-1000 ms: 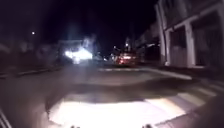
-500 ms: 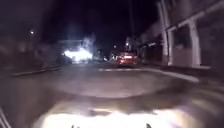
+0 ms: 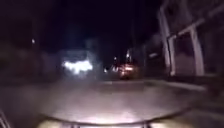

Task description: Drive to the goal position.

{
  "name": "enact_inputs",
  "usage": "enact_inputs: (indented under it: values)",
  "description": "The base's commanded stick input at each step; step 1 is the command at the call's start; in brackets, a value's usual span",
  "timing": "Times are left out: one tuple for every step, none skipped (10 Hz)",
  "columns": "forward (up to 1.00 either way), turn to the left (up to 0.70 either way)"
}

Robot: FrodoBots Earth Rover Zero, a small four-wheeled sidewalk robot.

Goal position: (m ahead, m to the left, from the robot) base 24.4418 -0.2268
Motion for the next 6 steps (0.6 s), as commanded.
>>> enact_inputs:
  values:
    - [0.85,0.0]
    - [0.85,0.0]
    - [0.85,0.0]
    - [0.85,0.0]
    - [0.85,0.0]
    - [0.85,0.0]
